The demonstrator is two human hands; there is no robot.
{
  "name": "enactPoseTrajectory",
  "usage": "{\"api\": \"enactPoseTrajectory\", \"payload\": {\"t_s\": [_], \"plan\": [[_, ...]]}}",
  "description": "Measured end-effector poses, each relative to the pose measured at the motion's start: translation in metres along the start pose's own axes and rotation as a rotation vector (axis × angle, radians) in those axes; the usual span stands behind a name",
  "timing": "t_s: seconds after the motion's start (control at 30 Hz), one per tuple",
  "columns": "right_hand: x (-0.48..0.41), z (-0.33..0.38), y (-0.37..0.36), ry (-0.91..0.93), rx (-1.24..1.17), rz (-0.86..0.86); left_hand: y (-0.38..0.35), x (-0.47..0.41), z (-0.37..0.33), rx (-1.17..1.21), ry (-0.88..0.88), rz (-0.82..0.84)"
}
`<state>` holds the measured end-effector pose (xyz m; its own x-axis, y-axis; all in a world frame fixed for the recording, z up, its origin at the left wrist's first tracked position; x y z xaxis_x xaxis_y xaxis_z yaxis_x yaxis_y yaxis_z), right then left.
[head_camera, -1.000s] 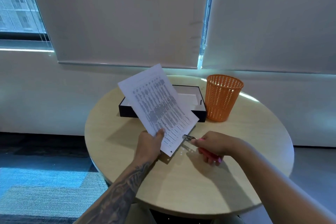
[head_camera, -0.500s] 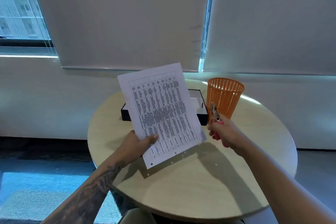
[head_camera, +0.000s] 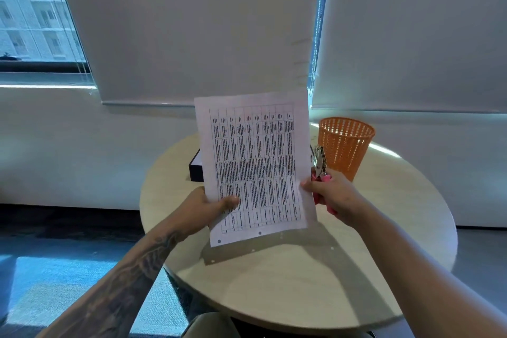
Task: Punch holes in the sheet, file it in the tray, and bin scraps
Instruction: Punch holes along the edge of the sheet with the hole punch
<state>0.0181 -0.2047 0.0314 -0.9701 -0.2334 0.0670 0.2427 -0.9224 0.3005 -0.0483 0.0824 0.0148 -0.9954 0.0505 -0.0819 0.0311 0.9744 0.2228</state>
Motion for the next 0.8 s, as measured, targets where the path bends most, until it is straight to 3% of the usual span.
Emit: {"api": "enactPoseTrajectory", "payload": {"t_s": [0.17, 0.23, 0.37, 0.57, 0.8], "plan": [[-0.005, 0.011, 0.001, 0.016, -0.181, -0.065, 0.000, 0.007, 0.019, 0.800, 0.130, 0.027], [-0.007, 0.016, -0.001, 0.039, -0.206, -0.059, -0.019, 0.013, 0.034, 0.932, 0.238, 0.097], [-0.010, 0.019, -0.011, 0.049, -0.205, -0.051, -0.069, 0.021, 0.040, 0.828, 0.284, 0.228], [-0.011, 0.021, -0.018, 0.057, -0.169, -0.006, -0.099, 0.015, 0.015, 0.734, 0.174, -0.023], [-0.008, 0.023, -0.021, 0.061, -0.068, -0.067, -0.104, 0.021, 0.017, 0.489, 0.225, -0.175]]}}
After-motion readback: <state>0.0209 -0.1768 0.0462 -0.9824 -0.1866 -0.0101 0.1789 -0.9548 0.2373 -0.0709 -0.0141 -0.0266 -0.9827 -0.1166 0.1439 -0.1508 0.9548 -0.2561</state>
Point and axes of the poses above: each hand's wrist, its own x-axis away from the middle knuckle, its own y-axis out of the back of the hand, z = x × y, the point moved 3 cm from there along -x, towards the middle knuckle, and after that the axes turned 11 degrees about x, right-handed, at the moved point
